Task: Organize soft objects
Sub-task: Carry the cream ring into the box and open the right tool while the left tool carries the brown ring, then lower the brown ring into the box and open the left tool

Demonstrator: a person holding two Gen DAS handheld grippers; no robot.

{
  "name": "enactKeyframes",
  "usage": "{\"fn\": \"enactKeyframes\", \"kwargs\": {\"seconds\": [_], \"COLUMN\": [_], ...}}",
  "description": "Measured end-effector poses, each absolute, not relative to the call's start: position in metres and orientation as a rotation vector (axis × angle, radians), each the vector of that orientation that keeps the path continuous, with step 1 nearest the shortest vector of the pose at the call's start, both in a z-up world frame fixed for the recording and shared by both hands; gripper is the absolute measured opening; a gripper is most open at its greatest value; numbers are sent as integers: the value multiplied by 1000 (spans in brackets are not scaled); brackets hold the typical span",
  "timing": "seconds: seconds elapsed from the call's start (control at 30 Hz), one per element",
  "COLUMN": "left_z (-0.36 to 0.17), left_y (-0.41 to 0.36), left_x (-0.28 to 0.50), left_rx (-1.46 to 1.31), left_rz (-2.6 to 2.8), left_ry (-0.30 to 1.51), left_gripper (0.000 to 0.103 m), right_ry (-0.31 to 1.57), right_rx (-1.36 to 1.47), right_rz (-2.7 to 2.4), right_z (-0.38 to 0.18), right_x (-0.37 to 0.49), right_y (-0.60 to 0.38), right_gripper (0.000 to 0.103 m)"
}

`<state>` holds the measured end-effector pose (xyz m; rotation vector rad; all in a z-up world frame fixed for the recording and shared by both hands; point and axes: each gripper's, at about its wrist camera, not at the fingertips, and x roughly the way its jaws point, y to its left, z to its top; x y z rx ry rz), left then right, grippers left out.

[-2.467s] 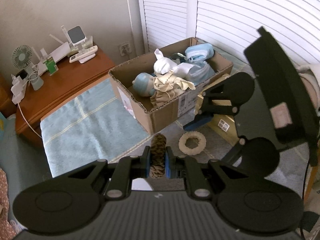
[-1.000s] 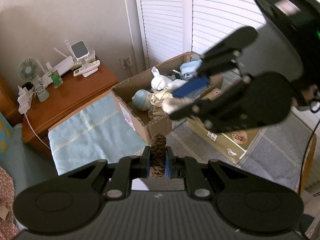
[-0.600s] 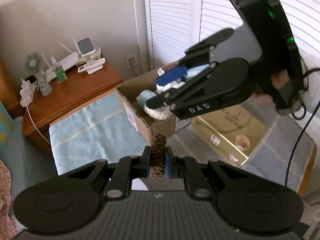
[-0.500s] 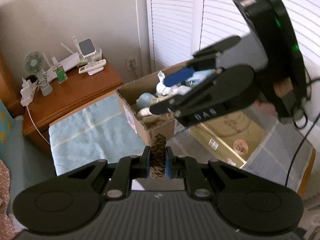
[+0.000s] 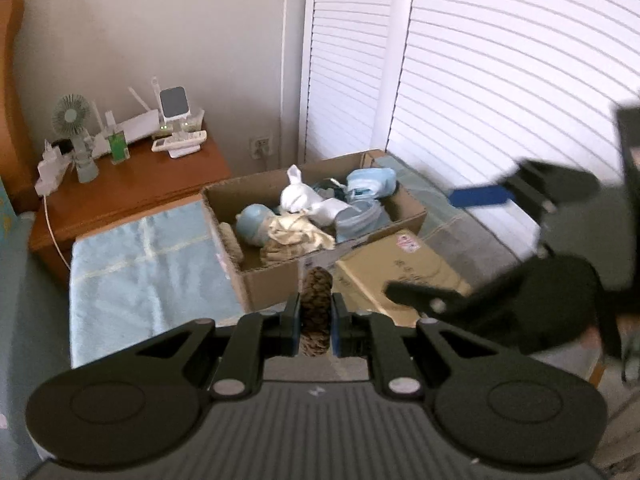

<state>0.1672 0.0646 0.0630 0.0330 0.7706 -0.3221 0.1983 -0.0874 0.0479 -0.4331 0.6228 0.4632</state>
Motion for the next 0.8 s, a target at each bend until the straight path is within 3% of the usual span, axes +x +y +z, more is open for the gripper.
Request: {"fn": "enactKeyframes", "kwargs": {"seconds": [0.37, 0.8], "left_z": [60, 53], "left_y": [17, -20], "left_x": [211, 302], "left_rx": [-5, 77], "left_rz": [-362, -326], "left_ry": [751, 719], "left_gripper": [12, 13], "right_ry": [632, 653], "right_rx": [-312, -212], "right_rz": [375, 366], "right_z": [42, 43], "right_x": [153, 158], "right_y": [-141, -167], "right_gripper": [103, 103]}}
